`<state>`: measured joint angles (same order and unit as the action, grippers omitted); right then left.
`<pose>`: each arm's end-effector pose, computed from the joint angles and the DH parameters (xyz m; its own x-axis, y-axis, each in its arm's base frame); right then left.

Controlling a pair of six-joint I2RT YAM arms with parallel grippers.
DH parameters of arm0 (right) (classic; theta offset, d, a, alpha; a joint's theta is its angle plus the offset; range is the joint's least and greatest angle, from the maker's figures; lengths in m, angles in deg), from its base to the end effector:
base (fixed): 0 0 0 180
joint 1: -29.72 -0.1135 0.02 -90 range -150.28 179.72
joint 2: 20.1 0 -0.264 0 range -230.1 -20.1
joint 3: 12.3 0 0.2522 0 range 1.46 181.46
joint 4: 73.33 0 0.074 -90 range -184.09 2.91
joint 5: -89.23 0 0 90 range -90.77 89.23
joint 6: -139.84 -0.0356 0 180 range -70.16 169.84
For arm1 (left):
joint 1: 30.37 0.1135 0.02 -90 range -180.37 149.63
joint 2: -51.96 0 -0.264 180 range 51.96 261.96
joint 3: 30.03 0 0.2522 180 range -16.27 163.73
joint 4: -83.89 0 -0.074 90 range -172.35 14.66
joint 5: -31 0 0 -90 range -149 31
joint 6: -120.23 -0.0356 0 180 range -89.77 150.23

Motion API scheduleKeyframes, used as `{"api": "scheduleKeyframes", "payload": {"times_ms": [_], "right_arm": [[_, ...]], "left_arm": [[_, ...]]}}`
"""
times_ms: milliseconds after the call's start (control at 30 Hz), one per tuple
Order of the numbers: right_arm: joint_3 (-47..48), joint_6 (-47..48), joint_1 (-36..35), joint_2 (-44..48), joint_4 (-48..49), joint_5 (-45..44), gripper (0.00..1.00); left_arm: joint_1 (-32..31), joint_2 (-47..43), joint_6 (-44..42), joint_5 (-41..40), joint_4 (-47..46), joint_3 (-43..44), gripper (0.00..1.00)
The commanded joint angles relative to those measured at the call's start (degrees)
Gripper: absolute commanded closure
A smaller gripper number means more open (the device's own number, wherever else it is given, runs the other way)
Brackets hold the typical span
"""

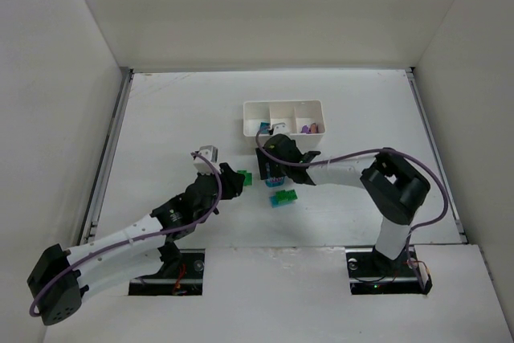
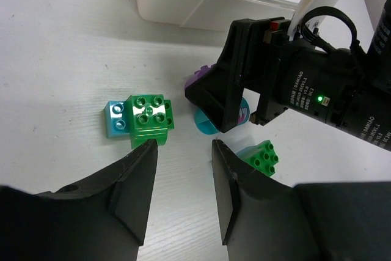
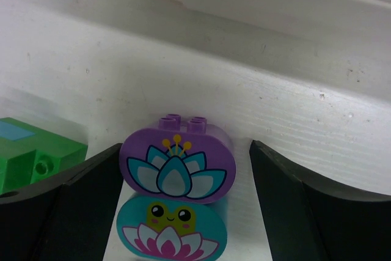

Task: Sort the legos into containers by color

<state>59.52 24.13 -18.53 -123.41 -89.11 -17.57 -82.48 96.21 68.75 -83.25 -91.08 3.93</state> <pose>0.2535 0.2686 0.1593 -0.6939 -0.1538 -0.7035 -0.3137 0.9439 0.1031 0.1231 -0.1344 0.2245 -0.4236 -0.3803 -0.8222 0.2716 0.8126 -0.5158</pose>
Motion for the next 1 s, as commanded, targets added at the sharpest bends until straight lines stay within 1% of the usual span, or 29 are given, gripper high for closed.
{"api": "scheduleKeyframes", "payload": {"times_ms": [0, 100, 167, 233, 333, 433, 467, 533, 633, 833, 967], "right_arm": [[2.9, -0.8, -0.6, -1.1, 1.1, -1.6, 0.16], [3.0, -1.1, -0.7, -1.5, 1.9, -1.7, 0.17], [3.1, -1.3, -0.7, -1.5, 2.1, -1.7, 0.16], [3.6, -1.4, -0.7, -1.7, 2.2, -1.3, 0.17], [3.7, -1.5, -0.7, -1.5, 2.2, -1.8, 0.26], [3.7, -2.0, -0.6, -1.1, 3.1, -1.9, 0.41], [3.9, -2.0, -0.5, -1.0, 3.1, -2.0, 0.44], [3.6, -2.2, -0.6, -0.2, 3.1, -2.0, 0.45], [3.3, -2.7, -0.6, 1.3, 3.4, -2.0, 0.45], [2.6, -2.7, -0.7, 6.7, 2.8, -3.1, 0.45], [2.2, -3.3, -0.7, 10.1, 2.6, -2.2, 0.45]], "left_arm": [[-0.5, 0.0, 1.8, -0.4, -2.5, -1.0, 0.62], [-1.5, 0.9, 1.9, 0.3, -2.7, -1.0, 0.63], [-2.2, 2.1, 1.8, 0.1, -3.1, -1.0, 0.62], [-2.3, 3.5, 1.7, 0.4, -3.1, -0.4, 0.60], [-3.0, 5.4, 1.8, 0.5, -4.2, -0.1, 0.58], [-3.5, 7.2, 1.7, 1.0, -4.8, 0.6, 0.57], [-3.7, 7.7, 1.7, 1.0, -5.3, 0.6, 0.56], [-3.9, 8.7, 1.9, 1.1, -6.5, 0.5, 0.54], [-4.9, 10.1, 1.8, 1.2, -7.3, 1.1, 0.49], [-6.7, 14.4, 1.0, 1.7, -11.4, 3.1, 0.40], [-8.2, 18.3, -0.7, 1.3, -15.3, 4.7, 0.37]]}}
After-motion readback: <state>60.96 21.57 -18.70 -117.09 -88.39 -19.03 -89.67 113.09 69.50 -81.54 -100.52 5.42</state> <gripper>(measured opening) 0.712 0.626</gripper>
